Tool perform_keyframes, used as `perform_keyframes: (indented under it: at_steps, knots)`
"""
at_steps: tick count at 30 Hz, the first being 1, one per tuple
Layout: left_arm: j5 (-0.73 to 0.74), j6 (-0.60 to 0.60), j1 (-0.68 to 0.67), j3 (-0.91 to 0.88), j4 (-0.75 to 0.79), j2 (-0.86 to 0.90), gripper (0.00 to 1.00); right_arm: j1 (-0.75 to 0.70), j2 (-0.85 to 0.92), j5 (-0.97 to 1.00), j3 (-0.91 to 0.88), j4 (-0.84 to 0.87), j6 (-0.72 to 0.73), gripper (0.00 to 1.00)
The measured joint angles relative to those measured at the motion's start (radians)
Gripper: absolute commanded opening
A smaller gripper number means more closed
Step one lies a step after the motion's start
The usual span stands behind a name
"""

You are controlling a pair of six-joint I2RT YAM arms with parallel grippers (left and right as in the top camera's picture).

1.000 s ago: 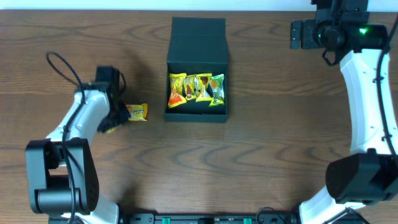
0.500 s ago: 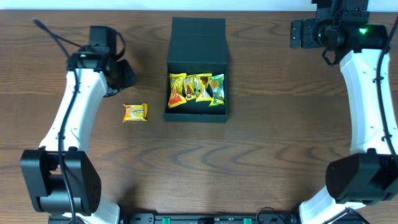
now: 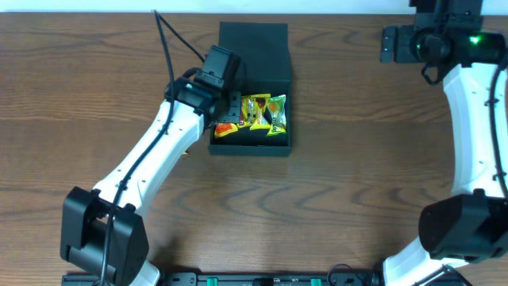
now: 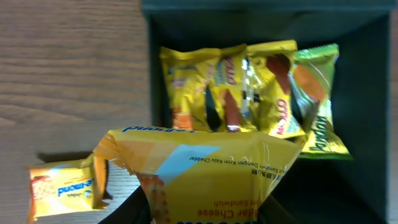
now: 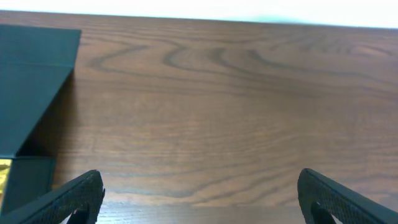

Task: Pack container
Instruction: 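Place the Le Mond packet into the box with the left gripper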

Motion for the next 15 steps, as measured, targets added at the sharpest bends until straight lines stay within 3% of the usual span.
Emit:
perform_keyframes:
  at_steps: [15]
  knots:
    - [0.006,-0.010,-0.086,0.000,-0.035,0.185,0.24,-0.004,0.000,0.000,0.000,-0.053,0.000,0.99]
